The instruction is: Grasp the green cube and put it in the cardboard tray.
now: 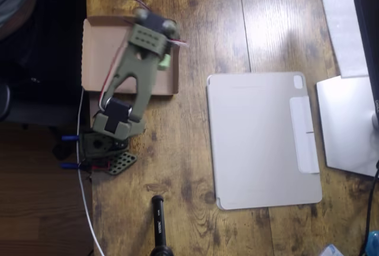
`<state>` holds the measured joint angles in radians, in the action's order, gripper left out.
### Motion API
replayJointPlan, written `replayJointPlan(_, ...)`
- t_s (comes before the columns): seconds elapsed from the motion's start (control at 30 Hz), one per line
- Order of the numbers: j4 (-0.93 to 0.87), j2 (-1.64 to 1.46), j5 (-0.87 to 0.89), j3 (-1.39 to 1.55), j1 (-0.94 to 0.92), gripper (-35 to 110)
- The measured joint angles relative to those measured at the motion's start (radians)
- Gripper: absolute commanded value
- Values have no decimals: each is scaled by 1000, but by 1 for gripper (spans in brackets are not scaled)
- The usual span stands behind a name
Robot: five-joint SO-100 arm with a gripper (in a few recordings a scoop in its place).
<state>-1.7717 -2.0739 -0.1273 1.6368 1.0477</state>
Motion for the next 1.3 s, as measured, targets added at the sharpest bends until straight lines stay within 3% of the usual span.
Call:
replayJointPlan(0.4,3,3,0,8,8,12)
replayJointPlan(0.57,3,-3,2,8,8,29)
replayJointPlan(0.9,6,-6,-3,20,-66,27)
replayJointPlan(1.17,15,15,-15,54,-500,20)
replayJointPlan(1.3,17,71,-80,52,-884,14)
